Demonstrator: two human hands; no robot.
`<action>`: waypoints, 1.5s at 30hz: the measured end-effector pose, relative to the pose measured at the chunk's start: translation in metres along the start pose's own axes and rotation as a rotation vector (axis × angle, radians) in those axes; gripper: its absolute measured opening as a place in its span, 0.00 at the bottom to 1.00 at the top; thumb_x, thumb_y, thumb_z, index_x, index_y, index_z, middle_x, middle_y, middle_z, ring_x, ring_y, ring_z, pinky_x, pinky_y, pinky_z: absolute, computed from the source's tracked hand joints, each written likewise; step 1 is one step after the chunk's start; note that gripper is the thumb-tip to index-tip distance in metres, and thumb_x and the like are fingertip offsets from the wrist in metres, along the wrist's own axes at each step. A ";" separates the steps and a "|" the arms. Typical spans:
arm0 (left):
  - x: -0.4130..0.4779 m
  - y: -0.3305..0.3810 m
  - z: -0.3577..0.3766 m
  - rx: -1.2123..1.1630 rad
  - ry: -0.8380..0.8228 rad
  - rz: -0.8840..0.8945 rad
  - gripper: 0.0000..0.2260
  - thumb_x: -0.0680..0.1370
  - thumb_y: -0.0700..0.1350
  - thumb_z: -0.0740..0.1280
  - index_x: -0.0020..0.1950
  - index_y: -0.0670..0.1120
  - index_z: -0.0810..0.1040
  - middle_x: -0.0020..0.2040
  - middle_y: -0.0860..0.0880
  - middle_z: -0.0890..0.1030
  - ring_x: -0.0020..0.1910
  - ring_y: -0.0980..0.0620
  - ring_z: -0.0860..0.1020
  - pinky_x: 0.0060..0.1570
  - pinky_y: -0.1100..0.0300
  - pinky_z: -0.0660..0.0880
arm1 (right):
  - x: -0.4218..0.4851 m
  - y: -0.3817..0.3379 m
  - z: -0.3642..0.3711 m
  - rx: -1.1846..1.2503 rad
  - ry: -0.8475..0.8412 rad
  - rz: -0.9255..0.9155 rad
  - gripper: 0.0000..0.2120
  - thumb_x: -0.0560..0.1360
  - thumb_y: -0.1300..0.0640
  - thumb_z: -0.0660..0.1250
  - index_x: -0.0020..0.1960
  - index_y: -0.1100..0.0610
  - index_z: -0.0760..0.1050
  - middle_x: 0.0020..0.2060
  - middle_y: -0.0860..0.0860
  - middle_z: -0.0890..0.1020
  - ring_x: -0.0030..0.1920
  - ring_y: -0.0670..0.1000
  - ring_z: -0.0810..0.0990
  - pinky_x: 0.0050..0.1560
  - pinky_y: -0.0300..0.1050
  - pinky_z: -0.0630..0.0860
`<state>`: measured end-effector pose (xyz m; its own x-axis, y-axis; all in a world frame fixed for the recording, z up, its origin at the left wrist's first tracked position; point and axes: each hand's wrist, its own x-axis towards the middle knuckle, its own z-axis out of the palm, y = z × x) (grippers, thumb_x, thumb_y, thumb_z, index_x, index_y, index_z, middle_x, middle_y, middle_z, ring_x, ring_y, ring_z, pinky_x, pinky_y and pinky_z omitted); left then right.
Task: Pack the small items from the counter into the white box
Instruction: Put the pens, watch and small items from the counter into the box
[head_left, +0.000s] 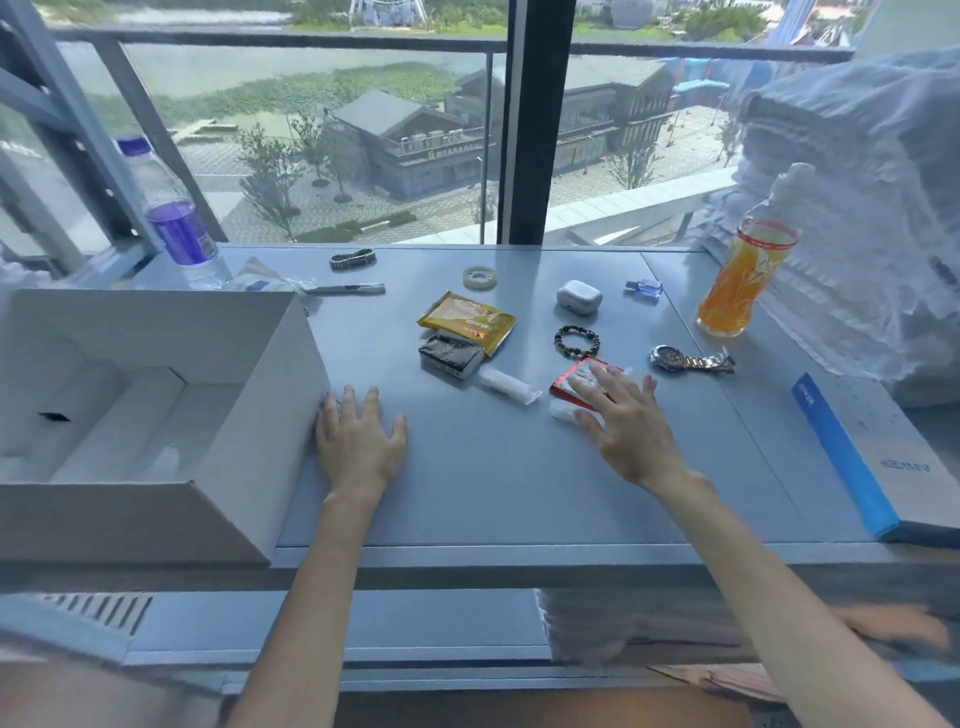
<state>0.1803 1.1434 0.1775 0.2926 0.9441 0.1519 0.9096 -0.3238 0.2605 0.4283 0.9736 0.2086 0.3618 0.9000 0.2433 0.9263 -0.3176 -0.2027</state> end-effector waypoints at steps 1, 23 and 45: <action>0.001 0.000 -0.001 -0.005 -0.009 0.006 0.26 0.78 0.57 0.57 0.74 0.48 0.61 0.75 0.43 0.58 0.75 0.44 0.51 0.72 0.53 0.46 | 0.004 -0.006 0.001 0.001 0.003 -0.017 0.25 0.77 0.44 0.48 0.69 0.51 0.69 0.71 0.56 0.66 0.72 0.57 0.62 0.70 0.61 0.49; -0.051 0.248 0.042 -0.330 0.004 0.944 0.21 0.73 0.52 0.62 0.65 0.46 0.73 0.68 0.43 0.71 0.71 0.42 0.64 0.69 0.44 0.59 | -0.122 0.149 -0.088 -0.194 0.094 0.666 0.18 0.78 0.49 0.56 0.68 0.46 0.68 0.70 0.49 0.66 0.70 0.57 0.59 0.66 0.60 0.58; -0.010 0.190 0.045 -0.237 0.074 0.794 0.18 0.71 0.53 0.57 0.57 0.50 0.77 0.58 0.49 0.78 0.61 0.46 0.73 0.62 0.53 0.58 | -0.036 0.131 -0.054 0.232 -0.169 0.222 0.24 0.73 0.42 0.66 0.67 0.45 0.69 0.71 0.50 0.63 0.71 0.54 0.52 0.72 0.51 0.54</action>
<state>0.3637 1.0753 0.1827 0.7933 0.4256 0.4355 0.3523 -0.9041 0.2418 0.5420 0.8832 0.2246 0.5111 0.8594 0.0130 0.7717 -0.4522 -0.4472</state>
